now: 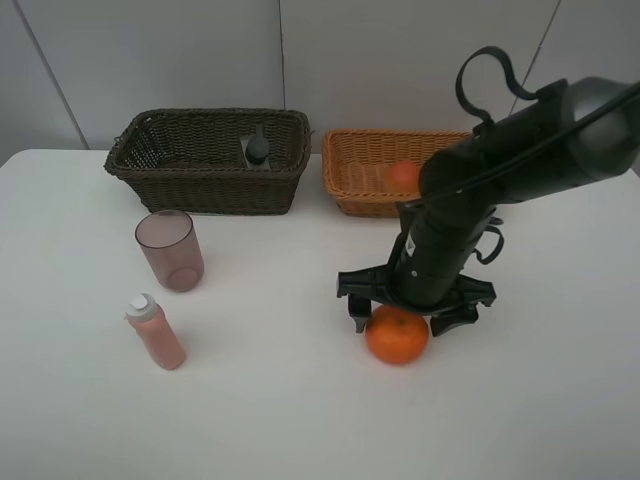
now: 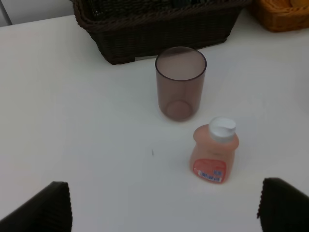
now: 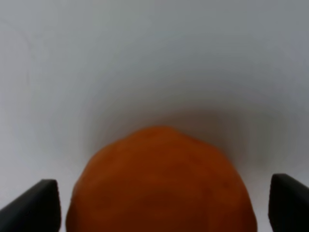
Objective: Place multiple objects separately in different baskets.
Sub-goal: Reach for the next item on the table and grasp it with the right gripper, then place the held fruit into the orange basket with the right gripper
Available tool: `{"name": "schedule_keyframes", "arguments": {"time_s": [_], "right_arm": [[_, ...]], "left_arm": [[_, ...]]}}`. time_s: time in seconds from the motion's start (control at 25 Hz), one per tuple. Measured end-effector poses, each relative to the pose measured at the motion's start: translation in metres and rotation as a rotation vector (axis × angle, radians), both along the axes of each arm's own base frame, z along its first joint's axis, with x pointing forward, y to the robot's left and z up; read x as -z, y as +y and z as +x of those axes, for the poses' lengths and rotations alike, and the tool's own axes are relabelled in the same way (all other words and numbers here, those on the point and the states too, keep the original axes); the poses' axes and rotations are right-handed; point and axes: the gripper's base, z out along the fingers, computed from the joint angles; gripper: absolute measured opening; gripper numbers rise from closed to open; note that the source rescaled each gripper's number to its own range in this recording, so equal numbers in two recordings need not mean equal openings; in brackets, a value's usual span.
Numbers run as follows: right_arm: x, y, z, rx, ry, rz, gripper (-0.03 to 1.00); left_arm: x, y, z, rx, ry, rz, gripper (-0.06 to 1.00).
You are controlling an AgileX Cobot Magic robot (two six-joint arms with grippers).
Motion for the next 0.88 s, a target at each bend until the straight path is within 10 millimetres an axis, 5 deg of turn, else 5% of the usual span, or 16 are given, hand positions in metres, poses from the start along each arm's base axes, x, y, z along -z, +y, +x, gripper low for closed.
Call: {"name": "schedule_keyframes", "arguments": {"time_s": [0.32, 0.56, 0.88], "right_arm": [[0.01, 0.0023, -0.0021, -0.016, 0.022, -0.024, 0.89], [0.0112, 0.003, -0.0018, -0.017, 0.02, -0.021, 0.64], [0.0113, 0.0021, -0.0028, -0.016, 0.031, -0.031, 0.64]], "left_arm": [[0.0, 0.0, 0.0, 0.0, 0.0, 0.0, 1.0], [0.0, 0.0, 0.0, 0.0, 0.0, 0.0, 1.0], [0.0, 0.0, 0.0, 0.0, 0.0, 0.0, 1.0]]}}
